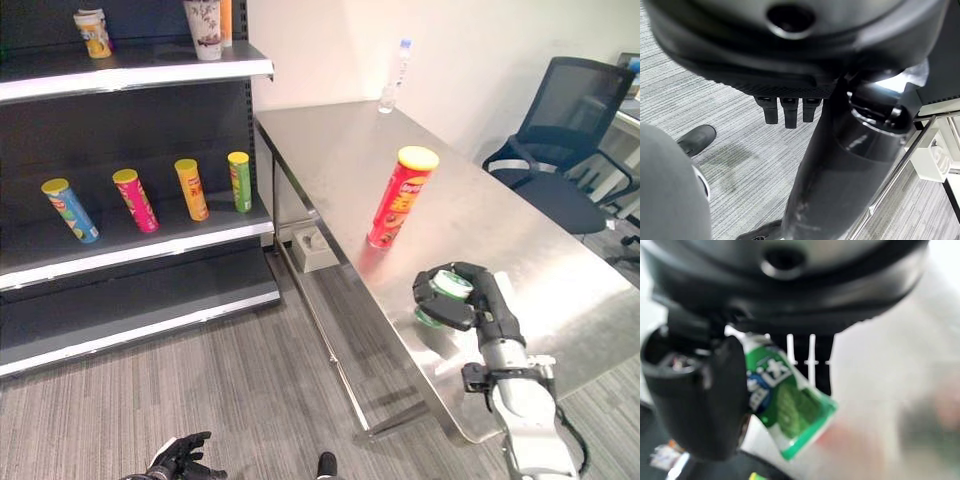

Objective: Put the goods on the table back onto the shelves and tidy them up.

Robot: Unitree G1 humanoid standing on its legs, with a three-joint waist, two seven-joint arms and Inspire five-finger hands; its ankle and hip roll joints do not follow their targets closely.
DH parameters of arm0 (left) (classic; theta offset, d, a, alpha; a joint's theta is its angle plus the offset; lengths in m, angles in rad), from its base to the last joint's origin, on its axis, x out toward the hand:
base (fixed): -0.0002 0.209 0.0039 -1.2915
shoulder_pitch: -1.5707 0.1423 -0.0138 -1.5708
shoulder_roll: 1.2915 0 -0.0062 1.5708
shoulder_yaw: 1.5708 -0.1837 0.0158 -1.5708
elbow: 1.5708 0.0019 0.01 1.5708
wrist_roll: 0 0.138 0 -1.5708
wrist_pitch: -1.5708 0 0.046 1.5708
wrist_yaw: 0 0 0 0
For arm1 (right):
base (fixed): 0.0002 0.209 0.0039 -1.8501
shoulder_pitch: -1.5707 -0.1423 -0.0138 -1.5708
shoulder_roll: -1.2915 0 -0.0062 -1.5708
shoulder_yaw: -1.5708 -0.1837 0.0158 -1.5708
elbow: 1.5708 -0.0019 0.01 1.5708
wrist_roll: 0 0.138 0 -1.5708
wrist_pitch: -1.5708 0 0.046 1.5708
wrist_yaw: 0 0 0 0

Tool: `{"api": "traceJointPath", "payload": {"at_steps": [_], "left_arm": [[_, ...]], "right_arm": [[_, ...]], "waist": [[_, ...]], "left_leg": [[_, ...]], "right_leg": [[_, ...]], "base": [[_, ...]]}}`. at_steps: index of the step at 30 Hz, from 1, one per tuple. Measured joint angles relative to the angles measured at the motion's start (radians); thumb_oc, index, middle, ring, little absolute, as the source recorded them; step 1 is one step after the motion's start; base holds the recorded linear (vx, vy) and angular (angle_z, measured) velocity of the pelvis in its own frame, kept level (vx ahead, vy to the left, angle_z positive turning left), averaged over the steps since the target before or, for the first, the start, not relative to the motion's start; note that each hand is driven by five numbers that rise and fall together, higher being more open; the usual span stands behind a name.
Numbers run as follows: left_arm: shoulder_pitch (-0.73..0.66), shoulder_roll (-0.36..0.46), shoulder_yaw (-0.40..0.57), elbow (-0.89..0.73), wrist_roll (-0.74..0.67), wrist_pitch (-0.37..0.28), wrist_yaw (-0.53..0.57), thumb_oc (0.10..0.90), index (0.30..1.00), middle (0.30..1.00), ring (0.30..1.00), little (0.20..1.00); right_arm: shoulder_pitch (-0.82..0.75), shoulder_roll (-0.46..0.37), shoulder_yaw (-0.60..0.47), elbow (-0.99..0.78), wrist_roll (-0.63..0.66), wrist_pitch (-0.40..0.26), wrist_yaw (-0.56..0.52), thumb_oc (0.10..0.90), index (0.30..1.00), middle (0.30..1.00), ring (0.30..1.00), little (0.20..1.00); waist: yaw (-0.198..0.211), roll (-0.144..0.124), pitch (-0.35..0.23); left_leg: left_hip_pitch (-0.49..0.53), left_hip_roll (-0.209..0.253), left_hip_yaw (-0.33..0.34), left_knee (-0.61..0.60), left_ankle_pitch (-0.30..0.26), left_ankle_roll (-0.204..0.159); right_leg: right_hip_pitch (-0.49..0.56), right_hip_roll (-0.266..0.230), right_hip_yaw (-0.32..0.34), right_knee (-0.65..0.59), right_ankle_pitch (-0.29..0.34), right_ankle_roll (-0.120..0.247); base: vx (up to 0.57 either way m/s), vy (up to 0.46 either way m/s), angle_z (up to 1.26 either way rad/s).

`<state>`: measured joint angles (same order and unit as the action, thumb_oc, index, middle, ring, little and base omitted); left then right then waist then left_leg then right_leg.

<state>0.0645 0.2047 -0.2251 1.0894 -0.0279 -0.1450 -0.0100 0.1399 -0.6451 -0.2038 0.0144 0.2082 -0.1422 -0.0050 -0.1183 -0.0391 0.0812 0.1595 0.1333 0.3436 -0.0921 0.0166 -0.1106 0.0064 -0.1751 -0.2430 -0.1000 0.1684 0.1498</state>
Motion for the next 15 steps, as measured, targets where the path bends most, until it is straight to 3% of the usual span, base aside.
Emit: {"api": "traceJointPath", "payload": {"at_steps": [8,11,15], "left_arm": [[0.005,0.000,0.011,-0.001,0.000,0.000,0.002,0.800,0.900,0.900,0.900,0.900],[0.008,0.002,0.032,-0.013,-0.001,-0.001,0.002,0.800,0.900,0.900,0.900,0.900],[0.007,0.019,0.044,-0.021,-0.004,-0.001,0.002,0.800,0.900,0.900,0.900,0.900]], "right_arm": [[-0.064,-0.050,-0.015,-0.145,-0.003,-0.034,0.002,0.400,0.300,0.300,0.300,0.300],[-0.168,-0.194,-0.022,-0.192,-0.009,-0.051,0.003,0.400,0.300,0.300,0.300,0.300],[-0.294,-0.267,0.012,-0.194,-0.055,-0.075,0.003,0.400,0.300,0.300,0.300,0.300]], "waist": [[0.016,0.007,-0.003],[0.033,0.010,-0.003],[0.086,0.005,0.007]], "left_leg": [[0.000,0.002,-0.005,0.001,0.002,-0.001],[0.010,0.008,-0.014,0.002,0.008,-0.005],[-0.047,0.044,-0.051,0.087,0.003,-0.004]], "right_leg": [[0.002,0.002,-0.002,0.000,0.000,0.000],[0.014,0.010,-0.015,0.000,-0.007,-0.005],[0.013,0.037,-0.045,0.011,-0.026,-0.028]], "base": [[0.00,-0.018,0.00],[-0.03,-0.101,0.13],[-0.15,-0.099,0.24]]}}
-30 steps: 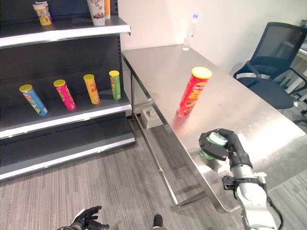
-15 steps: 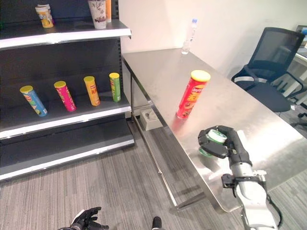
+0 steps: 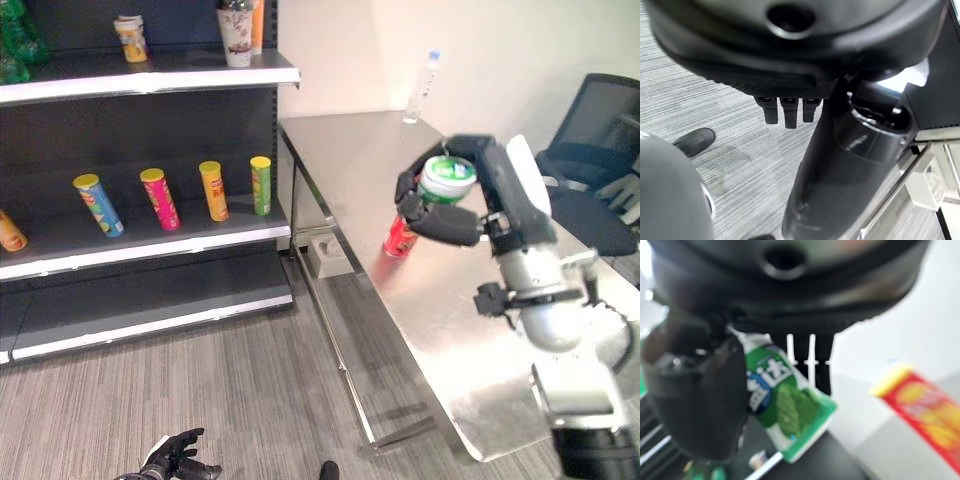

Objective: Put the goods on the table back onto the shelves and tidy them up.

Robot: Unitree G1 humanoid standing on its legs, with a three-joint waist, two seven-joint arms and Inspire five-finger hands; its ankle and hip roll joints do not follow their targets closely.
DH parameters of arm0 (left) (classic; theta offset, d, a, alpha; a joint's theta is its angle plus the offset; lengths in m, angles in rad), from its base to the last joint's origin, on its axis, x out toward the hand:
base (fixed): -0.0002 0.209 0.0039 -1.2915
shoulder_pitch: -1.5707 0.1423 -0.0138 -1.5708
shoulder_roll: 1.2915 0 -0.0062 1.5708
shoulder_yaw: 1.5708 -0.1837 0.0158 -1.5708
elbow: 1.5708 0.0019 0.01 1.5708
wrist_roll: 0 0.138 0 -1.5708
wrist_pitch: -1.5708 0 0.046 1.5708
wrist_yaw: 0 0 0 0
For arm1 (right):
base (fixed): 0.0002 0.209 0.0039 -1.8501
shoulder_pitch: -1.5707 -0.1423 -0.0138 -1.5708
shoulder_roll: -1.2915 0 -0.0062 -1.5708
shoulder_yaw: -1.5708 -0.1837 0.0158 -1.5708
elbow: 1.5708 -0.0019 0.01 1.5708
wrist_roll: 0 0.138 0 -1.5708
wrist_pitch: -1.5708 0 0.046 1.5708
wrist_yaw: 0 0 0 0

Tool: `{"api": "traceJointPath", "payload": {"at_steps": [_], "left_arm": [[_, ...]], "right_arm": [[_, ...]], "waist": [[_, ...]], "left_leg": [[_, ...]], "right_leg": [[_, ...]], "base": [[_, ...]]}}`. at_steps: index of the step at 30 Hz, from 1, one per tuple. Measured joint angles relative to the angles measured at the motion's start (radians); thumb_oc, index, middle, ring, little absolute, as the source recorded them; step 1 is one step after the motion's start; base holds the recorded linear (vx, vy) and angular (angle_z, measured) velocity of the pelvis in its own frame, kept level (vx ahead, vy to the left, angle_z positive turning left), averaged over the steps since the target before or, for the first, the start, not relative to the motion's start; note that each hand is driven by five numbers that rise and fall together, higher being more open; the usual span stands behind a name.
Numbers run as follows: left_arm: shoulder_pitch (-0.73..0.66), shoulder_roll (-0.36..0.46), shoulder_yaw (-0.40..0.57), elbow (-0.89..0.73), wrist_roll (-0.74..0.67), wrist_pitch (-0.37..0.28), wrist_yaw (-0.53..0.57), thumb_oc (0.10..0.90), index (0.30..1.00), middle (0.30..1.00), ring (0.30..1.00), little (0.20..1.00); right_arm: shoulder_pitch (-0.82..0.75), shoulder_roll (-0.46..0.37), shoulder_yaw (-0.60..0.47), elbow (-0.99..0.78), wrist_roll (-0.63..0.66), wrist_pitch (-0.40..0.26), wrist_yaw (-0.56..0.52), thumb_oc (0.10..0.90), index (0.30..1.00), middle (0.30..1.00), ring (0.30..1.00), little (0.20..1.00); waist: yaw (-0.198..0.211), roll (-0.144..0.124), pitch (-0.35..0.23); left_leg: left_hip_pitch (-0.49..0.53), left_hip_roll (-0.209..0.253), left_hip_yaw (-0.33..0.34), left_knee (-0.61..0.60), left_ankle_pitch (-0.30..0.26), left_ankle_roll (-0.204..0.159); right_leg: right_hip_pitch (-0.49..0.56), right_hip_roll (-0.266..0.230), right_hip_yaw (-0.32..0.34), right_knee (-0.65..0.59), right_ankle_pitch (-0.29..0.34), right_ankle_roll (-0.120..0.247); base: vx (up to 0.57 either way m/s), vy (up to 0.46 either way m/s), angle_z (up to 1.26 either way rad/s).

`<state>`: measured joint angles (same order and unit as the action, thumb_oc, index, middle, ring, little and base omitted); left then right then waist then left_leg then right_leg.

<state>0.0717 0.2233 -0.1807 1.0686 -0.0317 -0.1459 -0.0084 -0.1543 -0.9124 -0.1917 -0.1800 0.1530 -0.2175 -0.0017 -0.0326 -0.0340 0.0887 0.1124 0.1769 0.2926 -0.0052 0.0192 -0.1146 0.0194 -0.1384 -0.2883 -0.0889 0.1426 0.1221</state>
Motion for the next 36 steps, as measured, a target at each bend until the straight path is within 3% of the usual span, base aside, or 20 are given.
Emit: {"api": "traceJointPath", "payload": {"at_steps": [1,3,4,5,7,8,9,10,11,12,15,17,20,22,23,25,29,32,33,36], "left_arm": [[-0.017,0.011,0.007,-0.015,-0.008,-0.001,0.004,0.800,0.900,0.900,0.900,0.900],[-0.080,0.057,-0.003,-0.042,-0.023,0.002,0.016,0.800,0.900,0.900,0.900,0.900],[-0.080,0.059,-0.007,-0.049,-0.032,0.001,0.018,0.800,0.900,0.900,0.900,0.900],[-0.044,0.039,-0.008,-0.051,-0.046,0.001,0.018,0.800,0.900,0.900,0.900,0.900],[-0.030,0.001,-0.026,-0.046,-0.045,-0.001,0.012,0.800,0.900,0.900,0.900,0.900],[-0.041,0.014,-0.021,-0.042,-0.046,-0.005,0.016,0.800,0.900,0.900,0.900,0.900],[-0.053,0.029,-0.019,-0.033,-0.045,-0.005,0.023,0.800,0.900,0.900,0.900,0.900],[-0.070,0.023,-0.036,-0.028,-0.044,0.004,0.020,0.800,0.900,0.900,0.900,0.900],[-0.076,0.020,-0.043,-0.029,-0.043,0.003,0.018,0.800,0.900,0.900,0.900,0.900],[-0.077,0.033,-0.044,-0.030,-0.043,0.003,0.019,0.800,0.900,0.900,0.900,0.900],[-0.072,0.088,-0.049,-0.047,-0.043,0.002,0.023,0.800,0.900,0.900,0.900,0.900],[-0.064,0.143,-0.022,-0.064,-0.044,0.001,0.025,0.800,0.900,0.900,0.900,0.900],[-0.070,0.167,0.040,-0.068,-0.046,0.000,0.041,0.800,0.900,0.900,0.900,0.900],[-0.076,0.183,0.064,-0.069,-0.048,0.000,0.048,0.800,0.900,0.900,0.900,0.900],[-0.086,0.185,0.079,-0.063,-0.052,0.000,0.054,0.800,0.900,0.900,0.900,0.900],[-0.101,0.159,0.070,-0.058,-0.063,0.001,0.060,0.800,0.900,0.900,0.900,0.900],[-0.065,0.053,0.067,-0.066,-0.089,-0.001,0.039,0.800,0.900,0.900,0.900,0.900],[-0.064,0.026,0.066,-0.090,-0.126,-0.003,0.027,0.800,0.900,0.900,0.900,0.900],[-0.063,0.025,0.065,-0.090,-0.129,-0.003,0.022,0.800,0.900,0.900,0.900,0.900],[-0.032,0.037,0.040,-0.097,-0.137,-0.001,0.019,0.800,0.900,0.900,0.900,0.900]], "right_arm": [[-0.038,-0.001,0.022,0.021,-0.002,-0.008,-0.006,0.400,0.300,0.300,0.300,0.300],[-0.078,-0.061,0.028,0.048,-0.025,-0.005,-0.002,0.400,0.300,0.300,0.300,0.300],[-0.086,-0.058,0.027,0.047,-0.032,-0.008,-0.002,0.400,0.300,0.300,0.300,0.300],[-0.102,-0.061,0.032,0.046,-0.034,-0.011,-0.004,0.400,0.300,0.300,0.300,0.300],[0.019,-0.068,-0.079,0.018,-0.036,-0.024,-0.025,0.400,0.300,0.300,0.300,0.300],[0.066,-0.027,-0.105,0.027,-0.038,-0.036,-0.038,0.400,0.300,0.300,0.300,0.300],[0.036,0.009,-0.070,0.056,-0.048,0.006,-0.039,0.400,0.300,0.300,0.300,0.300],[0.032,-0.025,-0.056,0.061,-0.065,0.031,-0.035,0.400,0.300,0.300,0.300,0.300],[0.028,-0.035,-0.055,0.061,-0.073,0.030,-0.035,0.400,0.300,0.300,0.300,0.300],[0.023,-0.004,-0.037,0.055,-0.081,0.031,-0.036,0.400,0.300,0.300,0.300,0.300],[0.013,0.003,0.031,0.045,-0.089,0.027,-0.037,0.400,0.300,0.300,0.300,0.300],[-0.107,-0.001,0.161,0.053,-0.094,0.036,-0.043,0.400,0.300,0.300,0.300,0.300],[-0.161,-0.024,0.208,0.039,-0.095,0.019,-0.041,0.400,0.300,0.300,0.300,0.300],[-0.188,-0.050,0.216,0.047,-0.094,0.005,-0.043,0.400,0.300,0.300,0.300,0.300],[-0.213,-0.089,0.216,0.048,-0.094,-0.001,-0.045,0.400,0.300,0.300,0.300,0.300],[-0.230,-0.184,0.203,0.048,-0.094,-0.005,-0.046,0.400,0.300,0.300,0.300,0.300],[-0.278,-0.246,0.194,0.052,-0.092,-0.005,-0.046,0.400,0.300,0.300,0.300,0.300],[-0.368,-0.335,0.198,0.079,-0.092,-0.008,-0.049,0.400,0.300,0.300,0.300,0.300],[-0.382,-0.334,0.201,0.088,-0.090,-0.011,-0.053,0.400,0.300,0.300,0.300,0.300],[-0.382,-0.335,0.174,0.087,-0.087,-0.016,-0.057,0.400,0.300,0.300,0.300,0.300]], "waist": [[0.010,-0.030,0.038],[0.014,-0.077,0.091],[0.025,-0.078,0.090],[0.012,-0.045,0.094],[-0.015,0.038,0.098],[-0.025,0.013,0.108],[-0.041,-0.017,0.120],[-0.036,-0.010,0.120],[-0.037,-0.001,0.121],[-0.036,-0.033,0.119],[-0.038,-0.065,0.097],[-0.005,-0.071,0.094],[0.001,-0.071,0.095],[0.007,-0.063,0.099],[0.005,-0.067,0.096],[-0.011,-0.051,0.103],[-0.003,-0.033,0.102],[0.019,-0.082,0.133],[0.022,-0.087,0.136],[0.016,-0.073,0.138]], "left_leg": [[-0.099,0.019,-0.046,0.163,-0.008,-0.007],[-0.297,0.045,-0.179,0.414,0.032,-0.122],[-0.295,0.057,-0.155,0.398,0.009,-0.110],[-0.122,0.094,-0.064,0.120,-0.003,-0.097],[-0.046,0.130,-0.086,0.038,-0.053,-0.087],[-0.073,0.130,-0.068,0.047,-0.056,-0.092],[-0.065,0.106,-0.057,0.002,-0.049,-0.094],[-0.073,0.094,-0.065,-0.040,-0.049,-0.062],[-0.084,0.079,-0.057,-0.035,0.005,-0.080],[-0.081,0.011,-0.050,-0.035,0.014,-0.039],[-0.060,-0.071,-0.007,-0.044,0.000,0.001],[-0.044,-0.087,0.069,-0.043,-0.012,0.023],[-0.020,-0.087,0.094,-0.062,-0.019,0.033],[0.012,-0.039,0.099,-0.078,-0.019,0.033],[0.011,-0.017,0.091,-0.082,-0.016,0.028],[0.001,-0.007,0.033,-0.064,-0.010,0.023],[-0.005,0.003,-0.020,-0.005,0.000,0.014],[-0.153,0.010,-0.115,0.268,-0.006,-0.041],[-0.169,0.014,-0.120,0.277,-0.017,-0.077],[-0.175,0.043,-0.074,0.140,0.007,-0.074]], "right_leg": [[-0.020,0.001,-0.003,0.056,-0.029,-0.039],[-0.063,-0.032,-0.044,0.110,-0.078,-0.071],[-0.060,-0.032,-0.049,0.094,-0.078,-0.070],[-0.031,-0.006,-0.056,0.036,-0.051,-0.062],[-0.030,0.038,-0.003,0.016,-0.021,-0.051],[-0.031,0.027,0.010,0.012,-0.024,-0.049],[-0.041,-0.003,0.035,0.012,-0.017,-0.039],[-0.074,-0.030,0.034,0.007,-0.002,-0.019],[-0.086,-0.045,0.045,-0.001,0.011,-0.011],[-0.098,-0.106,0.055,-0.002,0.030,-0.005],[-0.105,-0.191,0.045,0.000,0.088,-0.029],[-0.170,-0.176,0.005,0.023,0.181,-0.052],[-0.206,-0.170,-0.055,0.088,0.183,-0.050],[-0.214,-0.081,-0.058,0.181,0.021,0.004],[-0.210,-0.001,-0.013,0.191,-0.064,-0.057],[-0.144,0.063,0.100,0.091,-0.040,-0.055],[-0.047,0.072,0.072,-0.003,-0.010,-0.076],[-0.017,0.028,0.040,-0.004,-0.027,-0.101],[-0.004,0.027,0.031,-0.004,-0.034,-0.105],[0.012,0.049,0.000,-0.005,-0.069,-0.115]], "base": [[-0.04,0.058,0.80],[0.14,0.141,1.05],[0.10,0.138,0.59],[0.18,0.482,0.11],[0.34,0.736,0.48],[0.22,0.383,0.60],[0.17,0.409,0.05],[0.09,0.260,-0.40],[0.12,0.464,-0.51],[0.02,0.235,-0.29],[0.01,0.303,-0.36],[0.02,0.252,-0.99],[0.01,0.100,-0.35],[0.03,0.062,-0.12],[0.06,0.013,0.27],[0.10,0.004,0.39],[0.05,-0.085,0.20],[0.09,0.007,0.53],[0.13,0.138,0.39],[0.15,0.175,0.26]]}}
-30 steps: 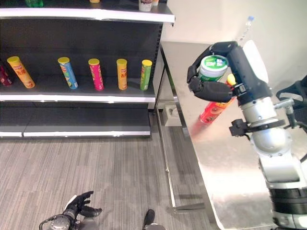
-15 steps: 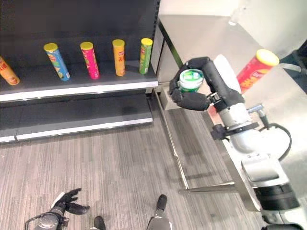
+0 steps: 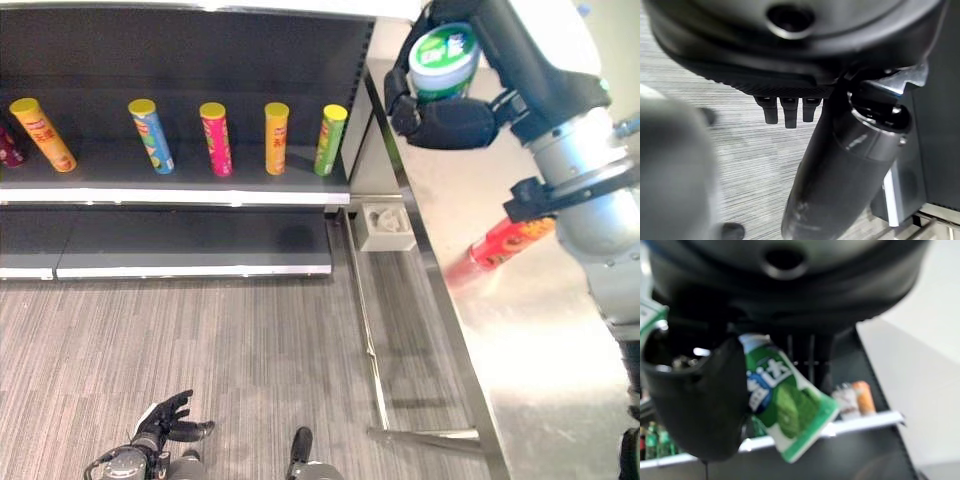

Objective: Put the goods on the table back onto the shelves and tidy them up.

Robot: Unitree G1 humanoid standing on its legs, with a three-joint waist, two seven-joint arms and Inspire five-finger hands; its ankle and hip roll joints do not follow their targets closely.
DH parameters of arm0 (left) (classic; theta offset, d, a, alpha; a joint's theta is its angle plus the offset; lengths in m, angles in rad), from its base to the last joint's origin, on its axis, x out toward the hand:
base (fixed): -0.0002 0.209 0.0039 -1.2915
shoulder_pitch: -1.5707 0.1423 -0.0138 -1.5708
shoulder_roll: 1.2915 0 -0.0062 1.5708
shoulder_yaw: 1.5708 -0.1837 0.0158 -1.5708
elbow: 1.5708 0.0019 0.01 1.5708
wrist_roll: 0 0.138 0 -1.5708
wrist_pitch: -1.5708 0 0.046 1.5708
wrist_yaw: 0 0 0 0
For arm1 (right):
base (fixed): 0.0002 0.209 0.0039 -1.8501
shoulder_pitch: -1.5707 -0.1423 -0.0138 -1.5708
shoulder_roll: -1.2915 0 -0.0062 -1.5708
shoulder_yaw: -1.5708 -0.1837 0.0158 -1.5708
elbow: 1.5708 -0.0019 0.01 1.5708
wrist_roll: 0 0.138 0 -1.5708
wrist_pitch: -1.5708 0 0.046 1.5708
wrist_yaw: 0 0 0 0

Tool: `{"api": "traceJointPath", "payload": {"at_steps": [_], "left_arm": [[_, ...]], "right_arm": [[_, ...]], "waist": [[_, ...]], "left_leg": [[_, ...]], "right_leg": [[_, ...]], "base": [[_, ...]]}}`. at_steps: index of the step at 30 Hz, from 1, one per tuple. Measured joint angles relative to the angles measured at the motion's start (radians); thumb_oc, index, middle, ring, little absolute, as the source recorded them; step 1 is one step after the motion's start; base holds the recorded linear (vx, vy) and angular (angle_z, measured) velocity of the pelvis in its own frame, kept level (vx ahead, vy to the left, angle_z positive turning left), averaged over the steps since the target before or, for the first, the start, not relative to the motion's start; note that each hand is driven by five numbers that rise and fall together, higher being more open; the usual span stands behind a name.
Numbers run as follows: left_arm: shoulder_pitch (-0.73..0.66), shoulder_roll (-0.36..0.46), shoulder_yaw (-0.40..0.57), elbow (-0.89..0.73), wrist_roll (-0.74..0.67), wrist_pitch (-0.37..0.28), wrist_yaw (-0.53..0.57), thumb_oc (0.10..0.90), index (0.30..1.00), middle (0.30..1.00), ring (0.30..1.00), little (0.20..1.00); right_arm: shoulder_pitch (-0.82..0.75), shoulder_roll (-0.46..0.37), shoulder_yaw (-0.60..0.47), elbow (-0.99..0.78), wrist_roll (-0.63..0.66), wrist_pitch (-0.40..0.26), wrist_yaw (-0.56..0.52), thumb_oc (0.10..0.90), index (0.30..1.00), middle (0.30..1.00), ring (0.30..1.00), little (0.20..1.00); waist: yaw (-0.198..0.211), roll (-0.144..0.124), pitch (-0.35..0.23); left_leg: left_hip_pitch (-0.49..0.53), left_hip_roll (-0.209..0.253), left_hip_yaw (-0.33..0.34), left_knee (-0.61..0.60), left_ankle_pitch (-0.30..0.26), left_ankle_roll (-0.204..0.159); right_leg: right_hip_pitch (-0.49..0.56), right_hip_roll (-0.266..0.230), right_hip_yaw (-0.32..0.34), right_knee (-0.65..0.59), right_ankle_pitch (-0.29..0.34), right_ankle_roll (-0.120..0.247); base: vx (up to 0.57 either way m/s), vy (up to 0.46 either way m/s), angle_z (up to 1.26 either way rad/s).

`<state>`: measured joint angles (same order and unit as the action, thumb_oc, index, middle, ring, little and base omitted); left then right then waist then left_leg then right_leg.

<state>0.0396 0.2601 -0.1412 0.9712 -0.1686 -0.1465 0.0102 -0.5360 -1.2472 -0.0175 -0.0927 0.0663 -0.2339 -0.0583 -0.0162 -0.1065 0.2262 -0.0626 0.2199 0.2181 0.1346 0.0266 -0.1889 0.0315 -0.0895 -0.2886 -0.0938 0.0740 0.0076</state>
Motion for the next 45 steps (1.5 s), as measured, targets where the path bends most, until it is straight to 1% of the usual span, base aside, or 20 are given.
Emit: {"api": "traceJointPath", "payload": {"at_steps": [2,3,6,7,8,9,10,12,19,20,22,23,26,27,30,34,35,36,39,45], "left_arm": [[-0.013,0.013,-0.014,0.008,0.000,0.001,-0.001,0.800,0.900,0.900,0.900,0.900],[-0.023,0.015,-0.016,0.012,0.001,0.001,-0.001,0.800,0.900,0.900,0.900,0.900],[-0.036,0.013,-0.042,0.010,0.003,0.001,-0.003,0.800,0.900,0.900,0.900,0.900],[-0.029,0.007,-0.044,-0.001,0.003,0.002,-0.003,0.800,0.900,0.900,0.900,0.900],[-0.014,-0.007,-0.056,-0.014,0.005,-0.001,-0.006,0.800,0.900,0.900,0.900,0.900],[-0.007,0.012,-0.051,-0.008,0.005,0.004,-0.007,0.800,0.900,0.900,0.900,0.900],[-0.014,0.043,-0.045,-0.005,0.005,0.001,0.002,0.800,0.900,0.900,0.900,0.900],[-0.037,0.093,-0.042,-0.004,0.006,0.001,0.008,0.800,0.900,0.900,0.900,0.900],[-0.069,0.156,-0.046,-0.005,0.014,0.001,0.024,0.800,0.900,0.900,0.900,0.900],[-0.073,0.135,-0.050,-0.003,0.014,0.001,0.024,0.800,0.900,0.900,0.900,0.900],[-0.078,0.115,-0.051,-0.004,0.014,0.001,0.024,0.800,0.900,0.900,0.900,0.900],[-0.081,0.116,-0.049,0.000,0.014,0.000,0.024,0.800,0.900,0.900,0.900,0.900],[-0.090,0.100,-0.041,0.027,0.017,0.001,0.023,0.800,0.900,0.900,0.900,0.900],[-0.094,0.043,-0.034,0.029,0.017,0.001,0.023,0.800,0.900,0.900,0.900,0.900],[-0.091,-0.030,-0.042,0.013,0.026,-0.001,0.003,0.800,0.900,0.900,0.900,0.900],[-0.108,-0.047,-0.043,0.021,0.051,-0.001,0.002,0.800,0.900,0.900,0.900,0.900],[-0.120,-0.050,-0.045,0.027,0.053,-0.001,0.002,0.800,0.900,0.900,0.900,0.900],[-0.132,-0.044,-0.051,0.030,0.053,-0.002,0.002,0.800,0.900,0.900,0.900,0.900],[-0.133,-0.027,-0.049,0.046,0.053,0.000,0.005,0.800,0.900,0.900,0.900,0.900],[-0.116,-0.033,-0.044,0.075,0.052,0.000,0.005,0.800,0.900,0.900,0.900,0.900]], "right_arm": [[0.047,0.014,-0.064,-0.001,0.003,-0.007,-0.009,0.400,0.300,0.300,0.300,0.300],[0.070,0.022,-0.080,0.000,0.003,0.000,-0.015,0.400,0.300,0.300,0.300,0.300],[0.131,0.027,-0.108,0.004,0.003,0.010,-0.015,0.400,0.300,0.300,0.300,0.300],[0.135,0.021,-0.108,0.003,0.003,0.010,-0.015,0.400,0.300,0.300,0.300,0.300],[0.142,0.018,-0.113,-0.008,0.001,0.010,-0.015,0.400,0.300,0.300,0.300,0.300],[0.158,0.082,-0.113,-0.017,0.004,0.007,-0.021,0.400,0.300,0.300,0.300,0.300],[0.191,0.101,-0.095,-0.044,0.002,0.012,-0.015,0.400,0.300,0.300,0.300,0.300],[0.173,0.099,-0.066,-0.061,-0.002,0.007,-0.008,0.400,0.300,0.300,0.300,0.300],[0.049,0.096,0.010,-0.025,-0.004,0.021,-0.017,0.400,0.300,0.300,0.300,0.300],[0.053,0.091,0.007,-0.023,-0.005,0.030,-0.017,0.400,0.300,0.300,0.300,0.300],[0.059,0.082,0.006,-0.027,-0.005,0.029,-0.016,0.400,0.300,0.300,0.300,0.300],[0.059,0.072,0.007,-0.039,-0.005,0.027,-0.015,0.400,0.300,0.300,0.300,0.300],[0.065,0.059,-0.006,-0.039,-0.004,0.020,-0.014,0.400,0.300,0.300,0.300,0.300],[0.069,0.048,-0.029,-0.033,-0.003,0.025,-0.016,0.400,0.300,0.300,0.300,0.300],[0.077,0.021,-0.049,0.024,-0.002,0.054,-0.018,0.400,0.300,0.300,0.300,0.300],[0.097,-0.011,-0.060,0.044,-0.002,0.068,-0.020,0.400,0.300,0.300,0.300,0.300],[0.096,-0.033,-0.061,0.044,-0.001,0.067,-0.025,0.400,0.300,0.300,0.300,0.300],[0.096,-0.072,-0.062,0.037,-0.001,0.062,-0.027,0.400,0.300,0.300,0.300,0.300],[0.043,-0.119,-0.068,0.041,-0.001,0.042,-0.031,0.400,0.300,0.300,0.300,0.300],[-0.232,-0.144,0.042,0.036,0.041,0.019,-0.037,0.400,0.300,0.300,0.300,0.300]], "waist": [[-0.023,0.009,0.008],[-0.039,0.005,0.010],[-0.075,0.035,-0.003],[-0.074,0.053,-0.013],[-0.055,0.111,-0.035],[-0.066,0.078,-0.041],[-0.062,0.043,-0.060],[-0.043,0.016,-0.075],[-0.029,0.025,-0.074],[-0.043,0.047,-0.067],[-0.065,0.068,-0.059],[-0.080,0.057,-0.060],[-0.099,0.035,-0.062],[-0.110,0.087,-0.052],[-0.116,0.107,-0.049],[-0.163,0.097,-0.022],[-0.164,0.105,-0.003],[-0.167,0.116,0.014],[-0.176,0.122,0.027],[-0.126,0.120,0.032]], "left_leg": [[-0.031,0.053,0.045,-0.088,0.034,0.026],[-0.037,0.087,0.049,-0.125,0.056,0.007],[-0.066,0.170,0.058,-0.174,0.093,-0.043],[-0.054,0.170,0.059,-0.190,0.120,-0.018],[-0.034,0.156,0.055,-0.168,0.136,-0.022],[-0.010,0.121,0.049,-0.172,0.147,-0.033],[0.015,0.049,0.078,-0.174,0.117,0.000],[0.031,-0.021,0.118,-0.177,0.095,0.031],[0.127,-0.117,0.187,-0.172,0.044,0.120],[0.153,-0.110,0.188,-0.192,0.042,0.132],[0.172,-0.107,0.181,-0.217,0.032,0.147],[0.173,-0.107,0.178,-0.220,0.030,0.148],[0.182,-0.110,0.158,-0.223,0.025,0.137],[0.179,-0.090,0.155,-0.223,0.024,0.121],[0.170,-0.099,0.161,-0.224,0.029,0.101],[0.171,-0.114,0.123,-0.223,0.027,0.077],[0.179,-0.112,0.116,-0.223,0.028,0.078],[0.181,-0.104,0.097,-0.222,0.022,0.087],[0.180,-0.116,0.048,-0.223,-0.007,0.079],[0.176,-0.105,0.042,-0.195,-0.001,0.069]], "right_leg": [[-0.010,0.000,-0.027,-0.006,-0.005,-0.002],[-0.015,-0.010,-0.031,-0.001,-0.009,0.007],[0.000,-0.036,-0.007,-0.002,-0.023,0.061],[-0.002,-0.035,-0.007,0.000,-0.013,0.091],[0.009,-0.058,0.023,-0.004,-0.016,0.143],[0.023,-0.098,0.021,0.003,-0.005,0.157],[0.032,-0.164,0.018,0.002,0.029,0.160],[0.019,-0.229,0.020,0.012,0.073,0.164],[-0.065,-0.349,0.035,0.247,0.148,0.166],[-0.123,-0.363,0.061,0.360,0.152,0.181],[-0.186,-0.349,0.066,0.413,0.054,0.210],[-0.188,-0.287,0.056,0.269,0.025,0.183],[-0.132,-0.155,0.017,-0.004,0.122,0.108],[-0.115,-0.131,0.057,0.000,0.147,0.115],[-0.113,-0.138,0.070,0.001,0.126,0.120],[-0.118,-0.166,0.048,0.041,0.118,0.130],[-0.145,-0.173,0.057,0.105,0.100,0.144],[-0.193,-0.168,0.086,0.152,0.020,0.205],[-0.110,-0.139,0.114,0.001,0.094,0.174],[-0.091,-0.128,0.098,0.001,0.097,0.171]], "base": [[0.25,0.195,0.20],[0.34,0.197,0.29],[0.40,0.237,0.32],[0.42,0.290,-0.39],[0.56,0.416,-0.35],[0.38,0.386,-0.30],[0.34,0.384,-0.02],[0.25,0.395,-0.16],[0.17,0.331,-0.21],[0.12,0.128,0.00],[0.12,0.067,-0.01],[0.17,0.077,-0.04],[0.18,0.036,0.24],[0.24,-0.007,0.39],[0.19,-0.016,0.12],[0.20,-0.038,0.23],[0.22,-0.102,0.15],[0.27,-0.155,0.18],[0.23,-0.222,0.44],[0.16,-0.219,0.07]]}}
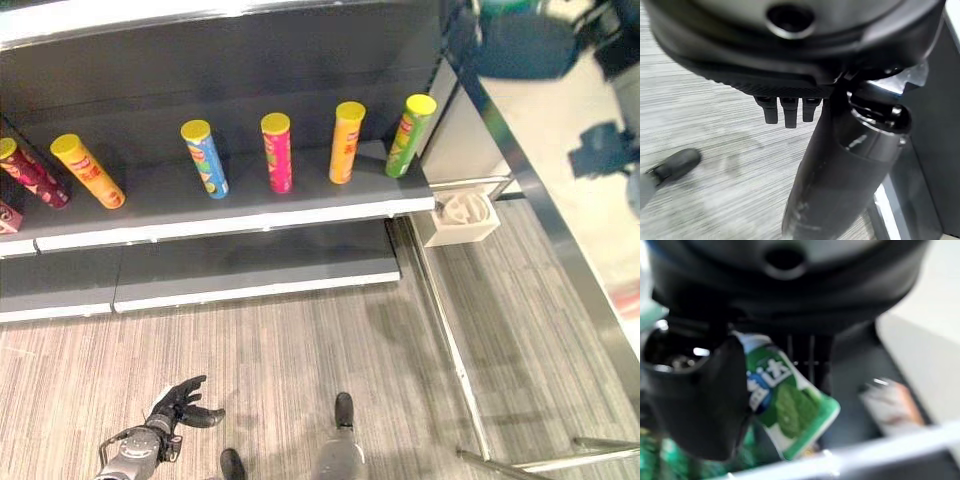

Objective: Put the goods on the table back onto the shelves and tidy them up.

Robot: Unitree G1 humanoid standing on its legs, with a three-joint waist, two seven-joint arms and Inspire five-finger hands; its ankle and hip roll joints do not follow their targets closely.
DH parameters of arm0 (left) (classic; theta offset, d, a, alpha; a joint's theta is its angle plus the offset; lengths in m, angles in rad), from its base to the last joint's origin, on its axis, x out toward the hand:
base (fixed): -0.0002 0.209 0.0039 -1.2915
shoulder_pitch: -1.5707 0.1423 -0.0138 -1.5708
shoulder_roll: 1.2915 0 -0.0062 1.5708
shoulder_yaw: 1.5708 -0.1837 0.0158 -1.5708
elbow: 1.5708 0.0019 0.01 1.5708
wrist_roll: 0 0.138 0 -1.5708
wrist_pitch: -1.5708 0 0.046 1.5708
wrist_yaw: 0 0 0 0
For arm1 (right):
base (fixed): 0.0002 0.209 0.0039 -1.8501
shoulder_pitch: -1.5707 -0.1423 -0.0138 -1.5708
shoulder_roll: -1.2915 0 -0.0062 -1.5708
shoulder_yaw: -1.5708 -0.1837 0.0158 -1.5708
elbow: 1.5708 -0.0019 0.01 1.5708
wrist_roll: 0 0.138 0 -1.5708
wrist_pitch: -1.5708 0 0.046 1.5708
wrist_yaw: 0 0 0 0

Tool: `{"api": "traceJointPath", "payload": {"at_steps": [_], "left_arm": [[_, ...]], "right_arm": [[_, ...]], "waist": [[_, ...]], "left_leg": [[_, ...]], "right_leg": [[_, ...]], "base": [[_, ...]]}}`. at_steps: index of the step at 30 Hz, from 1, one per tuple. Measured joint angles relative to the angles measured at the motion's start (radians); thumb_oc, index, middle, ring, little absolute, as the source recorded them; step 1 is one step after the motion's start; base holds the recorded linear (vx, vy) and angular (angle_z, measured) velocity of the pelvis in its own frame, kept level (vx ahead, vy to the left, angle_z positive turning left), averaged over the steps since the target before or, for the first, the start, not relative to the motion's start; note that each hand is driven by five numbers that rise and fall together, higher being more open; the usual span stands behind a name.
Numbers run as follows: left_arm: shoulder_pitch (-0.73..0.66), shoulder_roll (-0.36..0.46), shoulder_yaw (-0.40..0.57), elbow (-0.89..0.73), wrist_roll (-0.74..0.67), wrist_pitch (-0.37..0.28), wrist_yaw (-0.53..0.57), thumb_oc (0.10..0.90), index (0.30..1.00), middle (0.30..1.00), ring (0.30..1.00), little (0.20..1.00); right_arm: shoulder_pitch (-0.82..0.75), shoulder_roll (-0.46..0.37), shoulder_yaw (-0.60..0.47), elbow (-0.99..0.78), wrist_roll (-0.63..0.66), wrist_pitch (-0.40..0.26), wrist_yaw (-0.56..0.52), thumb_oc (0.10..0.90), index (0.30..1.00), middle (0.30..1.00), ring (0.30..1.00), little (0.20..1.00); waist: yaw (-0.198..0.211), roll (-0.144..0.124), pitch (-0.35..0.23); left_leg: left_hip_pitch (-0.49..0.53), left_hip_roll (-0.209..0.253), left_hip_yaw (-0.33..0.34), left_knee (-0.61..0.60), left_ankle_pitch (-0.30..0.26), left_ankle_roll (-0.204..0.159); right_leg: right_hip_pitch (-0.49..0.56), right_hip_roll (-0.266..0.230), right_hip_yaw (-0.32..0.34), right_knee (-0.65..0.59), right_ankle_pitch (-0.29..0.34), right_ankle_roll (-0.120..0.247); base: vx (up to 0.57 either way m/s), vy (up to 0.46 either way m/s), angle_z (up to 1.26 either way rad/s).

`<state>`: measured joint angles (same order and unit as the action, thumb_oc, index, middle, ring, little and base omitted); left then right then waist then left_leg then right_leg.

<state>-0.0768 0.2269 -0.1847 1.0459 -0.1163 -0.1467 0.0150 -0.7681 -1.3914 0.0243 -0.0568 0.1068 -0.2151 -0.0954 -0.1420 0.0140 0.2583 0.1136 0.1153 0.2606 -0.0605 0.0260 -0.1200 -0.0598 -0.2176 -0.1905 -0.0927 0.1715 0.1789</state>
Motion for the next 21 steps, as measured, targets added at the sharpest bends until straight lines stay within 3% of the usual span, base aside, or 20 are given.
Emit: {"api": "traceJointPath", "payload": {"at_steps": [8,11,13,15,16,17,18,19,20,21], "left_arm": [[-0.001,-0.007,0.000,0.017,-0.002,-0.003,-0.001,0.800,0.900,0.900,0.900,0.900],[0.011,-0.001,0.002,0.027,-0.002,-0.003,0.000,0.800,0.900,0.900,0.900,0.900],[0.014,0.013,0.003,0.044,-0.001,-0.004,0.000,0.800,0.900,0.900,0.900,0.900],[0.013,0.027,0.008,0.066,-0.001,-0.003,0.001,0.800,0.900,0.900,0.900,0.900],[0.018,0.039,0.009,0.075,-0.001,-0.002,0.001,0.800,0.900,0.900,0.900,0.900],[0.025,0.059,0.025,0.068,-0.029,0.000,-0.005,0.800,0.900,0.900,0.900,0.900],[0.032,0.067,0.022,0.065,-0.031,-0.002,-0.002,0.800,0.900,0.900,0.900,0.900],[0.041,0.076,0.009,0.062,-0.029,-0.001,-0.003,0.800,0.900,0.900,0.900,0.900],[0.047,0.077,-0.001,0.066,-0.029,-0.001,-0.003,0.800,0.900,0.900,0.900,0.900],[0.056,0.075,-0.010,0.073,-0.029,0.001,-0.009,0.800,0.900,0.900,0.900,0.900]], "right_arm": [[-0.273,-0.044,0.182,0.004,0.036,-0.051,0.000,0.400,0.300,0.300,0.300,0.300],[-0.309,-0.044,0.214,0.012,0.060,-0.066,-0.008,0.400,0.300,0.300,0.300,0.300],[-0.325,-0.042,0.236,0.022,0.075,-0.066,-0.016,0.400,0.300,0.300,0.300,0.300],[-0.370,-0.042,0.286,0.058,0.078,-0.069,-0.020,0.400,0.300,0.300,0.300,0.300],[-0.374,-0.042,0.297,0.073,0.078,-0.068,-0.020,0.400,0.300,0.300,0.300,0.300],[-0.374,-0.041,0.303,0.093,0.083,-0.065,-0.018,0.400,0.300,0.300,0.300,0.300],[-0.375,-0.037,0.305,0.097,0.097,-0.060,-0.018,0.400,0.300,0.300,0.300,0.300],[-0.379,-0.019,0.308,0.102,0.111,-0.058,-0.020,0.400,0.300,0.300,0.300,0.300],[-0.380,-0.006,0.310,0.112,0.114,-0.058,-0.020,0.400,0.300,0.300,0.300,0.300],[-0.379,0.005,0.324,0.120,0.116,-0.059,-0.020,0.400,0.300,0.300,0.300,0.300]], "waist": [[0.038,-0.006,-0.003],[0.049,-0.016,-0.004],[0.068,-0.050,-0.003],[0.082,-0.080,0.003],[0.080,-0.103,0.000],[0.080,-0.132,-0.006],[0.100,-0.138,-0.010],[0.108,-0.140,-0.019],[0.107,-0.136,-0.021],[0.102,-0.126,-0.032]], "left_leg": [[-0.044,0.052,-0.054,0.105,0.007,-0.008],[-0.063,0.065,-0.093,0.175,0.032,-0.047],[-0.127,0.069,-0.180,0.306,0.090,-0.138],[-0.213,0.078,-0.267,0.457,0.160,-0.140],[-0.255,0.081,-0.268,0.515,0.216,-0.140],[-0.283,0.092,-0.240,0.540,0.230,-0.139],[-0.276,0.096,-0.213,0.500,0.195,-0.129],[-0.244,0.089,-0.165,0.394,0.136,-0.080],[-0.237,0.087,-0.155,0.331,0.125,-0.075],[-0.212,0.081,-0.157,0.124,0.123,-0.076]], "right_leg": [[0.062,0.038,-0.067,0.000,-0.037,-0.042],[0.098,0.050,-0.083,0.001,-0.060,-0.056],[0.123,0.059,-0.070,0.005,-0.090,-0.089],[0.118,0.077,-0.045,0.038,-0.121,-0.127],[0.131,0.084,-0.050,0.031,-0.128,-0.140],[0.145,0.084,-0.044,0.014,-0.129,-0.170],[0.152,0.089,-0.029,0.003,-0.131,-0.180],[0.153,0.101,-0.010,-0.001,-0.128,-0.201],[0.154,0.110,0.002,-0.001,-0.135,-0.205],[0.150,0.125,0.014,-0.001,-0.141,-0.210]], "base": [[0.18,-0.237,0.26],[0.13,-0.225,0.23],[0.12,-0.297,0.23],[0.14,-0.132,0.10],[0.25,-0.024,0.29],[0.18,0.010,0.18],[0.34,0.073,-0.16],[0.19,0.061,-0.35],[0.37,0.100,-0.37],[0.21,0.030,-0.27]]}}
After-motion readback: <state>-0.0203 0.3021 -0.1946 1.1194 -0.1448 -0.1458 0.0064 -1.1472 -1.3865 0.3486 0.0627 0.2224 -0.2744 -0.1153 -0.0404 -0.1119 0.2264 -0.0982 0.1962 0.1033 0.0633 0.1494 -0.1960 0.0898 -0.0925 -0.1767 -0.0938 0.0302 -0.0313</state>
